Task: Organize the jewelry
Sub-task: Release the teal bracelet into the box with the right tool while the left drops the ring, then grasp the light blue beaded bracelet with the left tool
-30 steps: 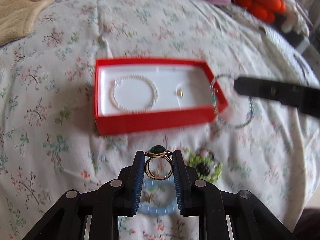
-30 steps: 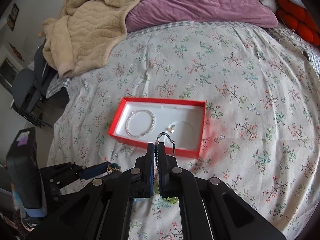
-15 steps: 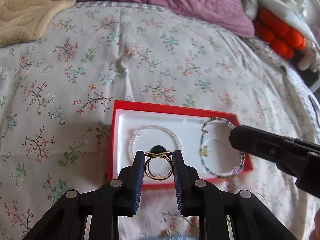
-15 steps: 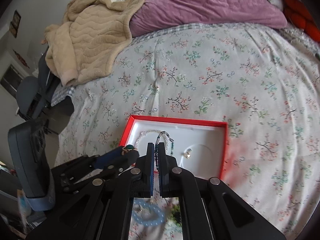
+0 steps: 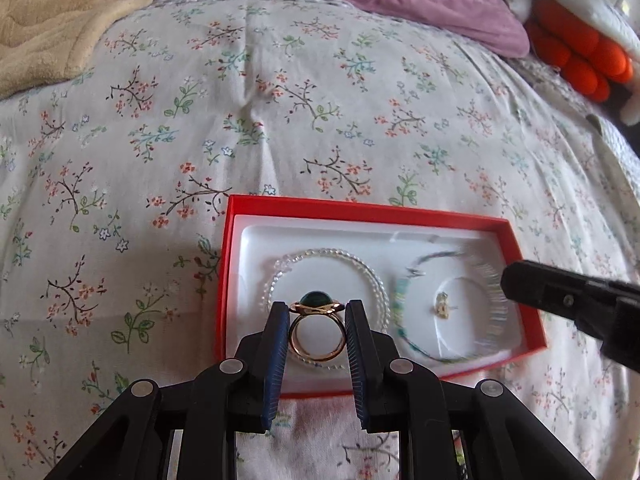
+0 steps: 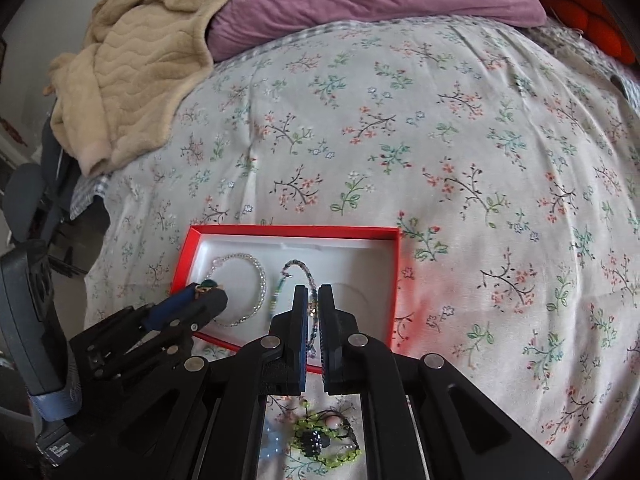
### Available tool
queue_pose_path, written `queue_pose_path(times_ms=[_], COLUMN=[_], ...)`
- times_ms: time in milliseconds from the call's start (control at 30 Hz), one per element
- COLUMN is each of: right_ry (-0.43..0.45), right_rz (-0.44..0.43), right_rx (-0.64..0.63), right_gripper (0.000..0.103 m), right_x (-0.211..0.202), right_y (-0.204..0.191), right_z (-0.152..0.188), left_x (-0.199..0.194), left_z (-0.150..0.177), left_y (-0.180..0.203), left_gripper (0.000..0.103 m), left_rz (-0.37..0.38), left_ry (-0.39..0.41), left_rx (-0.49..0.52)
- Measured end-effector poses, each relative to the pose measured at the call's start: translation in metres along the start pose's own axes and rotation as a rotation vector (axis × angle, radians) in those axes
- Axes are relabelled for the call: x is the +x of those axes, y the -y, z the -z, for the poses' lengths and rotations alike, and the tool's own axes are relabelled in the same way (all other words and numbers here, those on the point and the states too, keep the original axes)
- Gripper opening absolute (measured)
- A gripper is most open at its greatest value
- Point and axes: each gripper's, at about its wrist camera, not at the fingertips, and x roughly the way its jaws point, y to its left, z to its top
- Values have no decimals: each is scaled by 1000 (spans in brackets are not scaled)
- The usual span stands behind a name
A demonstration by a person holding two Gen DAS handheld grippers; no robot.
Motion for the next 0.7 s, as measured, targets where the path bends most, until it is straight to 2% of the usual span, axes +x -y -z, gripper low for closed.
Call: queue_pose_path(times_ms=[67, 100, 133, 233, 333, 500, 700], right_ry=[-9, -5, 3, 25, 36, 18, -4], right_rz=[-5, -6, -4, 4, 17, 51, 81], right_rx=[-3, -6, -6, -17, -37, -59, -61], right_gripper=[30, 46, 52, 52, 52, 58, 63], right_x=[-5, -10, -15, -30, -43, -54, -60], right_y=[2, 4, 5, 7, 5, 5, 10], right_z=[2, 4, 5, 11, 19, 39, 66], left_x=[-10, -13, -19, -33, -44, -54, -54], left_z=[3, 4, 6, 11, 20, 37, 61], left_y=[3, 3, 4, 7, 10, 13, 11], left_gripper=[31, 37, 40, 50, 66, 88, 93], left_rz=[-8, -14, -20, -27, -45, -69, -111], left_ry=[13, 20, 29, 50, 59, 31, -61], left_rx=[24, 29, 36, 55, 79, 96, 101])
